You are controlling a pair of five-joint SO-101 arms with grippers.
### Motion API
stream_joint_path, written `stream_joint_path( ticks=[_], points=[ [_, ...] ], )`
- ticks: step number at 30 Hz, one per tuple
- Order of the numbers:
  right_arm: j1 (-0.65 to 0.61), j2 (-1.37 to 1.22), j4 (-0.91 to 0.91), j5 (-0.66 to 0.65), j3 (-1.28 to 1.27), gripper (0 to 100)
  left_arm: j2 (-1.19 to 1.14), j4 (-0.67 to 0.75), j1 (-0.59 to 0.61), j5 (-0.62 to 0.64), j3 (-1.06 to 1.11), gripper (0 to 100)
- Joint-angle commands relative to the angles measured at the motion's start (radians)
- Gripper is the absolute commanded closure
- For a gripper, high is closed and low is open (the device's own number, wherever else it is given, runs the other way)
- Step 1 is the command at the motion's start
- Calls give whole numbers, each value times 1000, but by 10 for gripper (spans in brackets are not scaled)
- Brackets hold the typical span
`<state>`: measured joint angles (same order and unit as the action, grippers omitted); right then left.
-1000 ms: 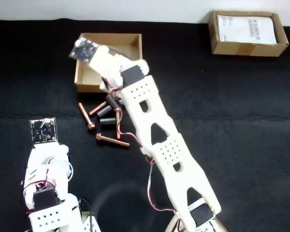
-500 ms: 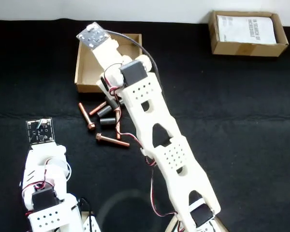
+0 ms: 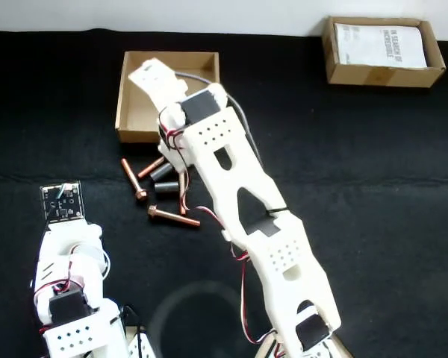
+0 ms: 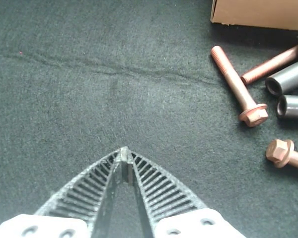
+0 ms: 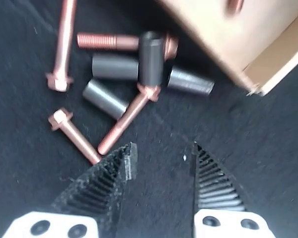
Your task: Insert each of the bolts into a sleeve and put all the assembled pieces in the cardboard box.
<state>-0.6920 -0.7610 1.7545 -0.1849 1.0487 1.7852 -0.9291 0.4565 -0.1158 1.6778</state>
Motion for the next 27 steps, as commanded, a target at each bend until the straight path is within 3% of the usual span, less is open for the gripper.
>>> stream_joint_path(
  ticks=[1, 8, 18, 22, 27],
  points=[
    [-31, 84, 7, -25, -71, 840, 22, -5, 12, -5, 16, 987],
    [-31, 228, 7, -98, -255, 840, 22, -5, 12, -5, 16, 987],
    [-30, 530, -81, -161, -714, 840, 22, -5, 12, -5, 16, 987],
    [-24, 647, -209, -227, -958, 840, 22, -5, 12, -5, 16, 987],
    [-8, 723, -558, -307, -1296, 840, 22, -5, 12, -5, 16, 987]
  ],
)
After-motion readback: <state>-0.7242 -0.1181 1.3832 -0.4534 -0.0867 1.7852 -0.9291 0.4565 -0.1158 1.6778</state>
